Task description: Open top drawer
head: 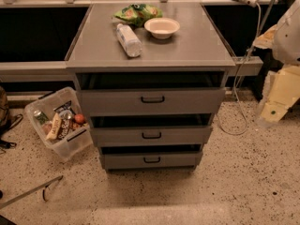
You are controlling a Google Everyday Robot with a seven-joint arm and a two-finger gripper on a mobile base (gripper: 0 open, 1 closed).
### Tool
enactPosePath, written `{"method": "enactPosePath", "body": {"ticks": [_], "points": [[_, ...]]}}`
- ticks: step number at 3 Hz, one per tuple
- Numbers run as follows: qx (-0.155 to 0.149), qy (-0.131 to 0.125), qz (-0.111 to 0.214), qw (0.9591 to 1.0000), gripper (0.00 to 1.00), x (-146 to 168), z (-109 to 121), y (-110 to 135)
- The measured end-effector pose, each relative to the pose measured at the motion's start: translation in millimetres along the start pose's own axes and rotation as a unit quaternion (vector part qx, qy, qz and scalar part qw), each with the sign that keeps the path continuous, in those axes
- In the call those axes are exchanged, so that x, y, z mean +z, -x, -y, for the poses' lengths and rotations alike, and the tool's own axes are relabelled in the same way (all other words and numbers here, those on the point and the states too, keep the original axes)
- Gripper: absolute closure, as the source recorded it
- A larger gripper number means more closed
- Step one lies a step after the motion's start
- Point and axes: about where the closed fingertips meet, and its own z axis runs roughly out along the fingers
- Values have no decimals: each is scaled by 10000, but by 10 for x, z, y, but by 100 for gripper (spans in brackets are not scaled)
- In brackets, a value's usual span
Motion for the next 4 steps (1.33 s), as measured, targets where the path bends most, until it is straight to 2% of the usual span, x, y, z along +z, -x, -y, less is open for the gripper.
{"method": "enactPosePath", "body": {"ticks": [1, 2, 3, 4], "points": [[0, 0, 0, 10000, 0, 1, 0, 0], [7, 78, 145, 9999, 0, 273, -36, -14], [-173, 128, 267, 9994, 0, 779, -99, -14], [-70, 134, 546, 9984, 0, 1336, -108, 6]]}}
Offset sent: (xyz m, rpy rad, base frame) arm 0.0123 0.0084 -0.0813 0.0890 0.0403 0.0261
